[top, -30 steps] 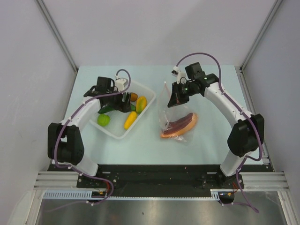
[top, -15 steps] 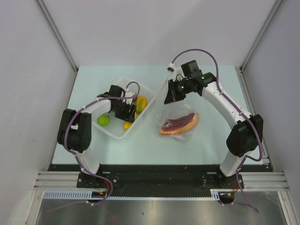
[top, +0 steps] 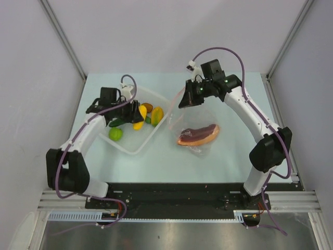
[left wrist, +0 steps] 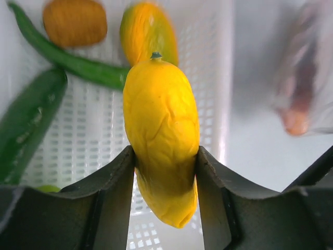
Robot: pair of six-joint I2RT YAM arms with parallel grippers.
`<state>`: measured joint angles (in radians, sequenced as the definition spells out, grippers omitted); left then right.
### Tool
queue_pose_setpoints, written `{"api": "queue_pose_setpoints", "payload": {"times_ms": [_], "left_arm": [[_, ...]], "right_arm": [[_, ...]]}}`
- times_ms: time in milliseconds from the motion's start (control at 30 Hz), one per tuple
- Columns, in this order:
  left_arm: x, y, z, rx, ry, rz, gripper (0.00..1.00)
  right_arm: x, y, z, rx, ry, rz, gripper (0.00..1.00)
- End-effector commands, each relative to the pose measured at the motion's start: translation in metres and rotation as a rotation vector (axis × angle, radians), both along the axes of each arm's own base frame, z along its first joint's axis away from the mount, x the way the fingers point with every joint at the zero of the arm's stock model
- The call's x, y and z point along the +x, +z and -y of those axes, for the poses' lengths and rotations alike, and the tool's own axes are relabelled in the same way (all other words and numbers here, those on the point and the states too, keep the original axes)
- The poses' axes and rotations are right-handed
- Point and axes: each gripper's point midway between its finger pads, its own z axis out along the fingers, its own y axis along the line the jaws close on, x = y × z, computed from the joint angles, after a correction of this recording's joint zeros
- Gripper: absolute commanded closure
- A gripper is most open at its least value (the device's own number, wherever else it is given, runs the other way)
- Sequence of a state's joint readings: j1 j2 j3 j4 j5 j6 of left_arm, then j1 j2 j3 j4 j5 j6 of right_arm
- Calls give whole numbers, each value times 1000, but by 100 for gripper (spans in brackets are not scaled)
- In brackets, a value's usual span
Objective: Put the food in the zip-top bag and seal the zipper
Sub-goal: Pick up the fake fruit from the bin, then place the fake fruit in the zipper food storage bag.
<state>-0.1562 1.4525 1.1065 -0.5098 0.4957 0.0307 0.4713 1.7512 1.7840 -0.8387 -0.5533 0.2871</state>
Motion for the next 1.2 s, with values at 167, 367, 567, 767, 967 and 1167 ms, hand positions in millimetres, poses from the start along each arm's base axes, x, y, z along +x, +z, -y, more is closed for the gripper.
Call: {"api": "queue_pose_setpoints", "payload": {"times_ms": [167,367,567,767,967,1167], "left_arm": [[-9,197,47,-419,-106,474,57],[-21,275,65,-535,-132,669,57],[-34,283,113,-545,-202,700,55],[-29,231,147,-470,-204,614,55],[3,179,134,-275,-67,537,56],[17,171,123,-135,-41,551,37]], "right_arm": [[-24,87,-49,177,94,92,100],[-13,63,-48,106,40,88,100],[6,58,-40,71,-45,92,100],[8,66,-32,80,-89,91,100],[5,72,-19,77,-117,98,100],[3,71,0,45,-111,112,100]]}}
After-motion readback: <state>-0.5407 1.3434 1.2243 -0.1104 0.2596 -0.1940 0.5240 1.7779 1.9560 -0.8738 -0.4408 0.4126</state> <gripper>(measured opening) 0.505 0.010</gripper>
